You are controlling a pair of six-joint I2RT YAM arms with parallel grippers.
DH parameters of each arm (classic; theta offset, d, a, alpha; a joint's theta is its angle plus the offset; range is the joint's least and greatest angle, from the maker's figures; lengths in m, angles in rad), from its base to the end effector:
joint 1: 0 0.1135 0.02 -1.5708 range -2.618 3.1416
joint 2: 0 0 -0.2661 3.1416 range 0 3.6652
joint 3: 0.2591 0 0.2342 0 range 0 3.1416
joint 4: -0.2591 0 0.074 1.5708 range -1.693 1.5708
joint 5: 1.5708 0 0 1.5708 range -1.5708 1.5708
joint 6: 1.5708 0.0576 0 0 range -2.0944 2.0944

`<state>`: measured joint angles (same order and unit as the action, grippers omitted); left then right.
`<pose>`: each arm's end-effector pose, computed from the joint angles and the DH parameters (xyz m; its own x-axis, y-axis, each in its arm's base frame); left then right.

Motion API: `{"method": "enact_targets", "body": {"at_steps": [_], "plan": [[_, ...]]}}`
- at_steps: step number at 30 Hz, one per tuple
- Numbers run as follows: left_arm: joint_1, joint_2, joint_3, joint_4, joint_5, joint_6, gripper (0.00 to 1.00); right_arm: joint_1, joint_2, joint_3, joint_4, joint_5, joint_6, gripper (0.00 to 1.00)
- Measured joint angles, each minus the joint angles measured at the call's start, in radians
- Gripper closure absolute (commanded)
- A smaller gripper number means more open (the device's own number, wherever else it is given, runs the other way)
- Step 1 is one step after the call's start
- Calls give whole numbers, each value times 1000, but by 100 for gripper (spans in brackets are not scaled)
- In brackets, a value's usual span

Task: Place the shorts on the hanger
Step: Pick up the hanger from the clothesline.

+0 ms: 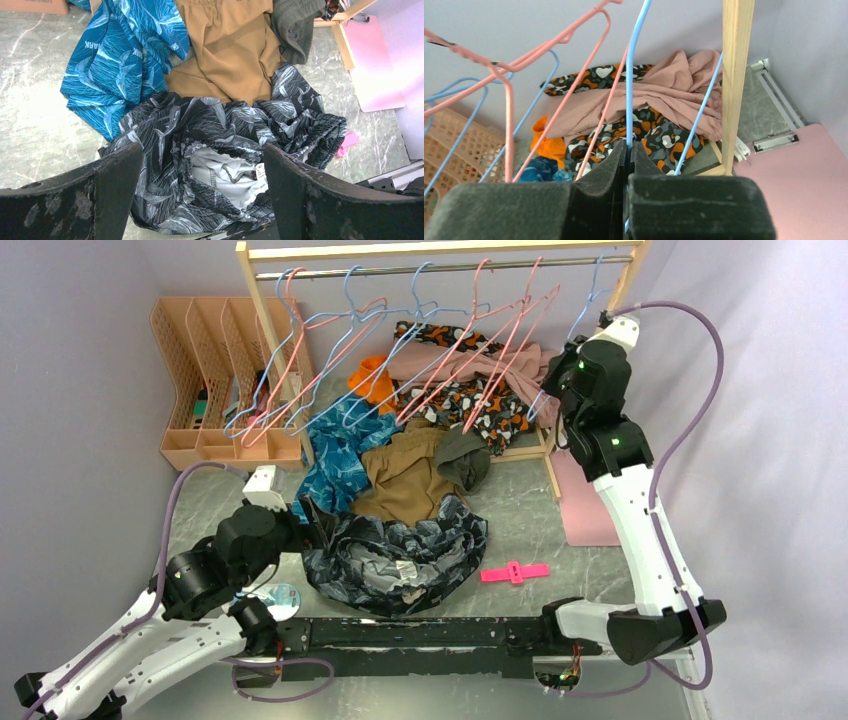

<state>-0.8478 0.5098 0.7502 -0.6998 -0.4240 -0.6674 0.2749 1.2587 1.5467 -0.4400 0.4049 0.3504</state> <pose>0.0884 -0.0643 0.2994 -0.5024 -0.2832 -0.8169 0.1636 0.8966 -0.4115 0.2600 0.0498 0.4694 -0.0939 0.3014 -0.9489 0.1677 0.9443 0.2833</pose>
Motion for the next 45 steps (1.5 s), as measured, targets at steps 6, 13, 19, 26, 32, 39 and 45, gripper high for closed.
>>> {"method": "enact_targets", "body": {"at_steps": [6, 13, 19, 26, 32, 39, 45], "plan": [[0, 7, 0, 0, 0, 1, 7, 0, -56, 1, 1, -45, -12, 100], [0, 7, -2, 0, 1, 1, 7, 0, -93, -25, 35, -114, -24, 100], [0, 8, -4, 0, 1, 2, 7, 0, -130, -67, 85, -137, -43, 100], [0, 8, -6, 0, 2, 2, 7, -1, -175, -158, 158, -150, -45, 100], [0, 10, -6, 0, 2, 2, 7, -1, -200, -208, 165, -117, -38, 97], [0, 14, -6, 0, 3, 2, 7, -1, -202, -206, 98, -63, -26, 49], [0, 24, -6, 1, 11, 3, 7, -1, -166, -109, -19, -32, -16, 34]]}}
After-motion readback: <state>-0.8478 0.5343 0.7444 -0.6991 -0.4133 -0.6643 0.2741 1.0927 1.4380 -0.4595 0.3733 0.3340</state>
